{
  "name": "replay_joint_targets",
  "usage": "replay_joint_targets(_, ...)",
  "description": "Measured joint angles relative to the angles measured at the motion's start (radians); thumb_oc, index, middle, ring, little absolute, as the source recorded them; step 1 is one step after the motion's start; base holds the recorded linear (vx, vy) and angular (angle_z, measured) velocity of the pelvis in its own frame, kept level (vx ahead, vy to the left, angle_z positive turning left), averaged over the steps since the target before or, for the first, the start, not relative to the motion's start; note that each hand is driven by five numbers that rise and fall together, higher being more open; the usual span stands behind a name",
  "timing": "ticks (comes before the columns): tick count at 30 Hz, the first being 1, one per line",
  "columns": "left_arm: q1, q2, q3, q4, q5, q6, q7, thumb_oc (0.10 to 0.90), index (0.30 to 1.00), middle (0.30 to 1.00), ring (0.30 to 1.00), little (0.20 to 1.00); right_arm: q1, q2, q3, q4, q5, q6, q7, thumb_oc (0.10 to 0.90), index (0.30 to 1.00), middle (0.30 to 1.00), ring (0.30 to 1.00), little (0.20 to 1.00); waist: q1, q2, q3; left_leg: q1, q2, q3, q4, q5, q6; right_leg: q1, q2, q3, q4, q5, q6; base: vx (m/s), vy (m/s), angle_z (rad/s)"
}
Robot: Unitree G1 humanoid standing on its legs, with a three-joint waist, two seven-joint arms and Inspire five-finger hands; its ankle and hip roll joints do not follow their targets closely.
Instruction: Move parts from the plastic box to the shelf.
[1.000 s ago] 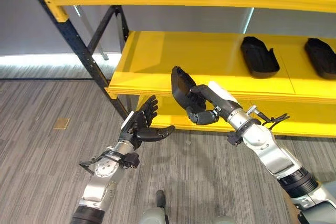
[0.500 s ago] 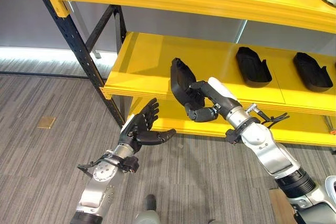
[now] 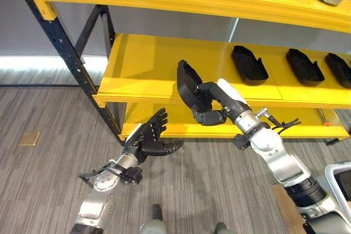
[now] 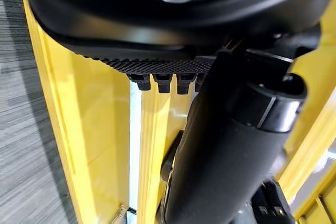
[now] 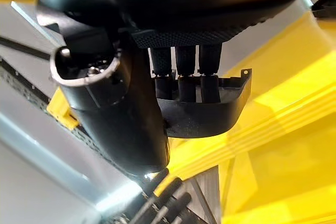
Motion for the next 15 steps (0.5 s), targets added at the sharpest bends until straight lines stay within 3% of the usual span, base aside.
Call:
replay_joint_targets(1,0.013,0.0,0.015,0.0,0.0,0.006,0.001,0.9,1.0,1.0,1.0,1.0,-0.001,0.01,0.001,0.0,0.0,0.0,0.0,0.4,0.3,0.3,0.3,0.3,0.005,0.001,0.0,0.005,0.002,0.027,-0.001,-0.006,0.007,-0.014,-0.005,-0.036,0.003,0.02,-0.002,0.01,0.104,-0.87)
replay_joint_targets(2,0.013,-0.003,0.017,0.004,0.0,0.009,0.005,0.9,1.0,1.0,1.0,1.0,0.001,0.001,0.002,0.0,0.0,-0.001,0.0,0.4,0.3,0.3,0.3,0.3,-0.003,0.001,0.0,0.007,-0.005,0.024,-0.005,-0.01,0.013,-0.025,-0.009,-0.038,0.01,-0.004,0.017,0.04,0.03,-0.2)
replay_joint_targets(3,0.011,-0.005,0.014,0.003,0.0,0.009,0.006,0.9,1.0,1.0,1.0,1.0,0.007,-0.011,0.002,0.0,0.0,0.0,-0.001,0.4,0.3,0.3,0.3,0.3,-0.018,0.0,-0.001,0.003,-0.011,0.001,-0.004,-0.01,0.015,-0.021,0.01,0.0,0.008,-0.051,0.053,0.07,0.026,0.32)
replay_joint_targets(6,0.0,-0.01,-0.018,0.003,0.0,0.008,0.016,0.9,1.0,1.0,1.0,1.0,0.045,-0.074,0.001,0.0,0.0,-0.006,-0.005,0.4,0.3,0.3,0.3,0.3,-0.044,-0.002,-0.003,-0.003,-0.017,-0.063,-0.005,-0.007,0.022,-0.031,0.14,0.156,-0.003,-0.16,0.064,0.14,0.007,0.63)
replay_joint_targets(7,0.004,-0.009,-0.033,0.003,0.0,0.007,0.018,0.9,1.0,1.0,1.0,1.0,0.059,-0.087,0.0,0.0,0.0,-0.005,-0.005,0.4,0.3,0.3,0.3,0.3,-0.057,-0.003,-0.011,-0.012,-0.027,-0.092,-0.005,-0.004,0.027,-0.044,0.17,0.204,-0.019,-0.176,0.053,0.14,-0.043,0.79)
replay_joint_targets(10,0.015,-0.013,-0.086,0.003,0.0,0.004,0.017,0.9,1.0,1.0,1.0,1.0,0.09,-0.119,-0.002,0.0,0.001,-0.006,-0.006,0.4,0.3,0.3,0.3,0.3,-0.113,0.011,-0.018,-0.043,-0.05,-0.198,-0.004,0.007,0.037,-0.067,0.198,0.364,-0.041,-0.179,0.038,0.08,-0.089,0.97)
replay_joint_targets(12,0.022,-0.014,-0.112,0.002,0.0,0.003,0.016,0.9,1.0,1.0,1.0,1.0,0.102,-0.127,-0.004,0.003,0.001,-0.006,-0.006,0.4,0.3,0.3,0.3,0.3,-0.103,0.017,-0.02,-0.049,-0.048,-0.226,-0.001,0.021,0.024,-0.049,0.213,0.373,-0.048,-0.165,-0.008,0.04,-0.102,0.44)
replay_joint_targets(15,0.029,-0.02,-0.111,0.003,0.001,0.003,0.017,0.9,1.0,1.0,1.0,1.0,0.119,-0.131,-0.022,0.003,0.003,-0.024,-0.008,0.4,0.3,0.3,0.3,0.3,-0.113,0.021,-0.02,-0.046,-0.03,-0.246,-0.001,0.029,0.004,-0.034,0.229,0.363,-0.054,-0.169,-0.007,0.09,-0.116,0.13)
